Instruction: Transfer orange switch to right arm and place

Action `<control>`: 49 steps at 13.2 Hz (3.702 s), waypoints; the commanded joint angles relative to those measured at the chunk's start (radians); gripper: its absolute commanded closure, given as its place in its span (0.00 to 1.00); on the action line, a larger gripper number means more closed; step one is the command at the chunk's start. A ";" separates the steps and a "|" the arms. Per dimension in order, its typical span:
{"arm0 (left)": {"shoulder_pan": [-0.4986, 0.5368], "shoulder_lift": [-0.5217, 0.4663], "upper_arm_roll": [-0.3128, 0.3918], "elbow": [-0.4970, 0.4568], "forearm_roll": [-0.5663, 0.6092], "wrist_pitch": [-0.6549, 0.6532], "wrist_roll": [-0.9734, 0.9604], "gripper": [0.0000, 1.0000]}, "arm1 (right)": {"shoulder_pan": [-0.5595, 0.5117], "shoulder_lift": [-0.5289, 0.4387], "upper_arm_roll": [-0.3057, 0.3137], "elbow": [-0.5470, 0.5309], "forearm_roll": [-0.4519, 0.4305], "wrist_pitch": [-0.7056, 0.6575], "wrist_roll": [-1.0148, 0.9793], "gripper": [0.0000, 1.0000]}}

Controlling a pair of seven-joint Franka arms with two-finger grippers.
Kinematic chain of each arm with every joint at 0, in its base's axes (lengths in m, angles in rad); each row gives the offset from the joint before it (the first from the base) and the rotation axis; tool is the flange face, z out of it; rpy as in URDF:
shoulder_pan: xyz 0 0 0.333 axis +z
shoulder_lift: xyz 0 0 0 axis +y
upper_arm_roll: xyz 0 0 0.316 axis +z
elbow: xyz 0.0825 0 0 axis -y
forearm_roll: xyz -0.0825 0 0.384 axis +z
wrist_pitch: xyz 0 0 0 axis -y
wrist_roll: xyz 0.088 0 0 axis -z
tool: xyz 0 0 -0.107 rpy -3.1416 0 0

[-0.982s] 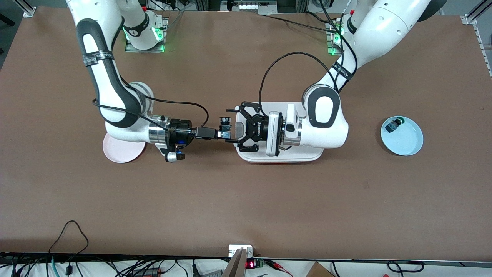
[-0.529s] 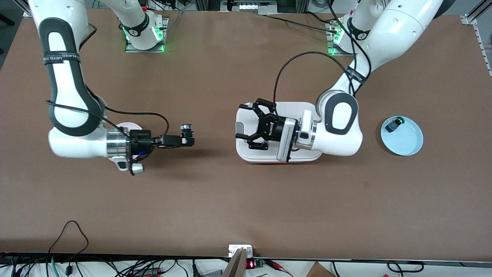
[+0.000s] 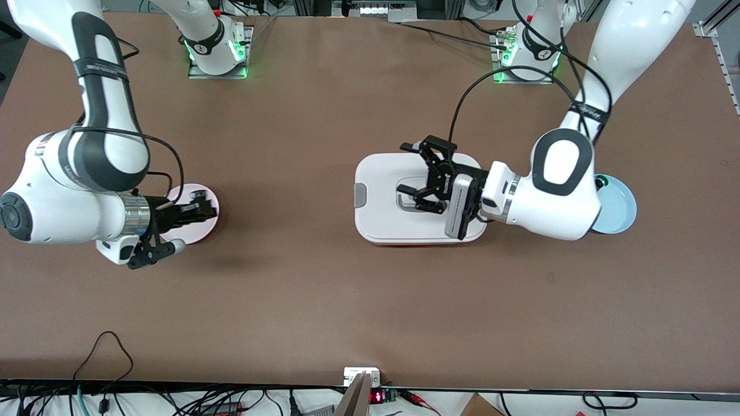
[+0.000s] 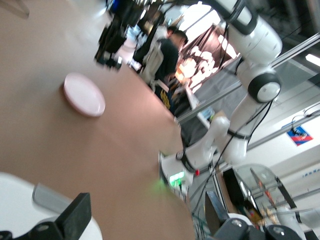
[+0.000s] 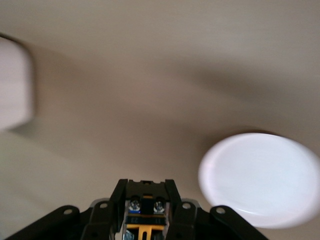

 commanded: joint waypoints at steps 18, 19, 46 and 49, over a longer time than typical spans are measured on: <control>-0.004 -0.163 -0.008 0.302 1.094 -0.517 -0.951 0.00 | -0.215 -0.062 0.120 -0.701 -0.181 0.903 -0.138 0.18; -0.009 -0.174 -0.008 0.319 1.118 -0.546 -0.980 0.00 | -0.212 -0.069 0.122 -0.693 -0.181 0.901 -0.135 0.00; -0.133 -0.609 0.536 -0.204 0.993 -0.095 -0.964 0.00 | -0.143 -0.554 0.157 -0.301 -0.258 -0.002 0.141 0.00; -0.136 -0.605 0.535 -0.201 0.994 -0.094 -0.965 0.00 | -0.143 -0.553 0.157 -0.301 -0.255 -0.013 0.141 0.00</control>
